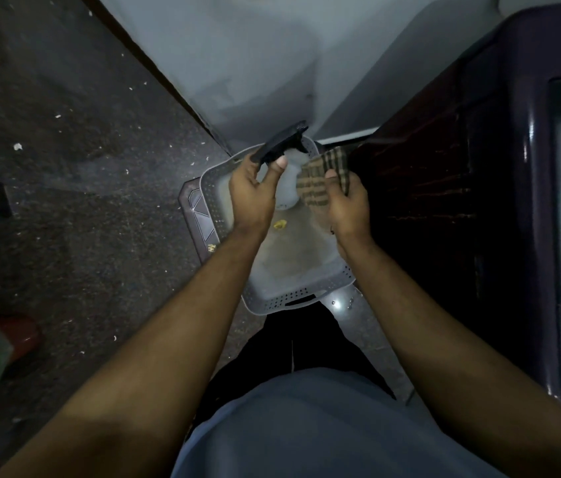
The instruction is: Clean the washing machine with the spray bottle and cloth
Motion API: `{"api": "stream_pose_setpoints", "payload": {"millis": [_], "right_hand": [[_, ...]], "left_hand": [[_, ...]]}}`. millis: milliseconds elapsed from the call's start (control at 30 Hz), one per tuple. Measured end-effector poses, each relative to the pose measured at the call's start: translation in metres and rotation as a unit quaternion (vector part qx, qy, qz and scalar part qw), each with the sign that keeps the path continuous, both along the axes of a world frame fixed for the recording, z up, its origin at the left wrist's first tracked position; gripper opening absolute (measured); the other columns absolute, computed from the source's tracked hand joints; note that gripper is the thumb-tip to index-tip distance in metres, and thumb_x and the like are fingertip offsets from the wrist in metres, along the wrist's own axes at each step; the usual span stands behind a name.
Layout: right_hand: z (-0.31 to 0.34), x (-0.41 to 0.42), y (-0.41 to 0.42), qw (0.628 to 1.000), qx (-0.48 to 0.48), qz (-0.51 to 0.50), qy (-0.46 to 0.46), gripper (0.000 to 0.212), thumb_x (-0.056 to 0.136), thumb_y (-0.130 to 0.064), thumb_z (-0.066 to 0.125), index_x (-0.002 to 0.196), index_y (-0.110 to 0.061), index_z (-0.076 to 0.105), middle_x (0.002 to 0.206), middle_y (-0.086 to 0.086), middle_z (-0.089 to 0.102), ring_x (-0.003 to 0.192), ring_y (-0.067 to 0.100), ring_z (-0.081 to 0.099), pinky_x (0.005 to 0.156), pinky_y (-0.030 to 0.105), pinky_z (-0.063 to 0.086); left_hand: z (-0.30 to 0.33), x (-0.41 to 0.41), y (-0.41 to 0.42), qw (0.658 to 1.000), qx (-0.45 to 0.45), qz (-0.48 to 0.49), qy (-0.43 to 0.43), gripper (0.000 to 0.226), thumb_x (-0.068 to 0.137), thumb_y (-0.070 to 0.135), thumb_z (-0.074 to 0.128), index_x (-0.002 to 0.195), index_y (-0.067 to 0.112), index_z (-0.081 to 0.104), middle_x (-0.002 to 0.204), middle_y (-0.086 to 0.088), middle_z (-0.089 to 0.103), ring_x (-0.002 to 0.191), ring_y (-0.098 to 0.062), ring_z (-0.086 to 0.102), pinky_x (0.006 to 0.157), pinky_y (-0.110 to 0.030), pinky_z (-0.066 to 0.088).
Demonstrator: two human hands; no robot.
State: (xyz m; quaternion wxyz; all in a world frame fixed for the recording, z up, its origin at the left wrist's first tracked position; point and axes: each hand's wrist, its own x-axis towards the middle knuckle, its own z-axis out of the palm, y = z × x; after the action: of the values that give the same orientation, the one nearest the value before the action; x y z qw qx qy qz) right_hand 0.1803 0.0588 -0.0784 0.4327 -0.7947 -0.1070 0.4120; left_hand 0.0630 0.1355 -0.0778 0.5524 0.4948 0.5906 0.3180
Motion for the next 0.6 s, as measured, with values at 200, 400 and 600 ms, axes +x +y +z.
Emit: {"api": "stream_pose_setpoints", "payload": {"millis": [200, 400, 600], "right_hand": [[0.055, 0.010, -0.006, 0.996, 0.056, -0.042, -0.051, 0.031, 0.099, -0.040, 0.058, 0.112, -0.013, 0.067, 0.097, -0.001, 0.074, 0.091, 0.016, 0.073, 0.087, 0.047, 0.060], [0.135, 0.022, -0.032, 0.989, 0.113, -0.037, -0.090, 0.034, 0.086, -0.062, 0.057, 0.096, -0.031, 0.064, 0.093, 0.007, 0.076, 0.089, 0.024, 0.074, 0.085, 0.054, 0.059], [0.201, 0.030, -0.077, 0.978, 0.159, -0.103, -0.082, 0.020, 0.097, -0.039, 0.059, 0.099, -0.023, 0.070, 0.094, 0.001, 0.078, 0.089, 0.019, 0.075, 0.087, 0.051, 0.060]], "left_hand": [[0.067, 0.011, -0.017, 0.987, 0.109, -0.115, -0.034, 0.025, 0.103, 0.032, 0.062, 0.112, 0.010, 0.055, 0.100, -0.003, 0.064, 0.096, -0.015, 0.065, 0.085, -0.033, 0.052], [0.139, 0.023, -0.037, 0.966, 0.155, -0.188, -0.085, 0.020, 0.105, 0.034, 0.057, 0.105, 0.014, 0.058, 0.086, -0.014, 0.063, 0.079, -0.020, 0.065, 0.073, -0.035, 0.053], [0.190, 0.040, -0.079, 0.967, 0.095, -0.187, -0.145, 0.029, 0.094, 0.033, 0.080, 0.102, 0.013, 0.061, 0.080, -0.011, 0.063, 0.069, -0.025, 0.064, 0.063, -0.048, 0.056]]}}
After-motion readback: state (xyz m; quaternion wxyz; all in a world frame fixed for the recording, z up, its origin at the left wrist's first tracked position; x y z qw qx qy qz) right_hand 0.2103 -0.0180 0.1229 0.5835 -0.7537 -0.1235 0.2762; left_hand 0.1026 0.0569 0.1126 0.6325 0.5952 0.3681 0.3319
